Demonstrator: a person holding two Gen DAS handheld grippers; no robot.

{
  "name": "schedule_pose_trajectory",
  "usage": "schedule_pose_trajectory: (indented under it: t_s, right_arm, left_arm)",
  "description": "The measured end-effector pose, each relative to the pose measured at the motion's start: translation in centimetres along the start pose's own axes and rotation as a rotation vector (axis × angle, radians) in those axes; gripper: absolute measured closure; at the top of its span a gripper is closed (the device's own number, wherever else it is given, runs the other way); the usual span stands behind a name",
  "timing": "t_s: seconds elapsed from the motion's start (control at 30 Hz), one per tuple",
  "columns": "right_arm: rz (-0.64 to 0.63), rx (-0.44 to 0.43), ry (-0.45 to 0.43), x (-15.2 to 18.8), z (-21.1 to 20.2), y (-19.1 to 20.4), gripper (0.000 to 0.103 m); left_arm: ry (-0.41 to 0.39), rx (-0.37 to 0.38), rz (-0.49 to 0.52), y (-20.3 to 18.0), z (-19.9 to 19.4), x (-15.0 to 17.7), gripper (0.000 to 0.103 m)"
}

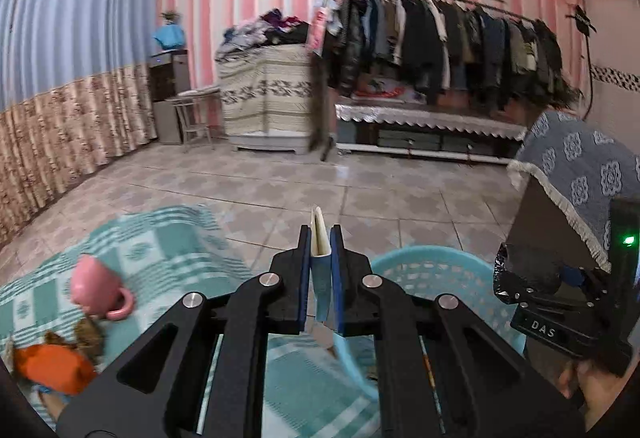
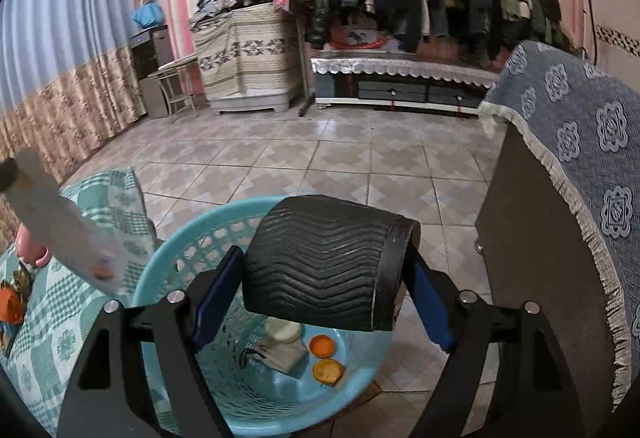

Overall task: Collect trash
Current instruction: 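Carry booklet and cylinder over the blue basket and open both tools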

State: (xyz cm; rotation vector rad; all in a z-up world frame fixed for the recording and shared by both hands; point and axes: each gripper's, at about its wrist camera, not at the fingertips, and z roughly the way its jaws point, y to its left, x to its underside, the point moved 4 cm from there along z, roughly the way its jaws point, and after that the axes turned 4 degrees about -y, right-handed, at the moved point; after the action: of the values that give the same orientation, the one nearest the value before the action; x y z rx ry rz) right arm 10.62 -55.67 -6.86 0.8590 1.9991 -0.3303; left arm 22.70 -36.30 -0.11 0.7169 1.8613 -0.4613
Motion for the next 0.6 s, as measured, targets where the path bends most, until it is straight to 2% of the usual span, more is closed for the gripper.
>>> schedule_pose_trajectory:
  t_s: [0.3, 0.47, 0.5, 0.53, 0.57, 0.6]
  right_arm:
    - [0.047, 0.009, 0.035, 1.2, 1.7, -1.0, 0.025]
    - [0.061, 0.007, 0.036, 1.4, 1.9, -1.1, 0.025]
    - [0.060, 0.004, 0.041, 1.5, 2.0, -1.0, 0.025]
    - [0.060, 0.003, 0.043, 1.5, 2.1, -1.1, 0.025]
    - [0.061, 0.001, 0.045, 1.6, 2.2, -1.1, 0.025]
    - [0.062, -0.003, 0.046, 1.7, 2.2, -1.0, 0.025]
  left_arm:
    - [0.097, 0.053, -0.017, -2.0, 6.1, 2.0, 0.095]
    - [0.137, 0.064, 0.007, -2.6, 7.3, 3.0, 0.094]
    - [0.138, 0.070, 0.006, -2.5, 7.2, 3.2, 0.087]
    - [0.144, 0.069, 0.006, -2.5, 7.2, 3.4, 0.064]
    - [0.145, 0.059, 0.006, -2.8, 7.2, 3.4, 0.052]
    - [0.135, 0.035, 0.006, -2.5, 7.0, 3.4, 0.034]
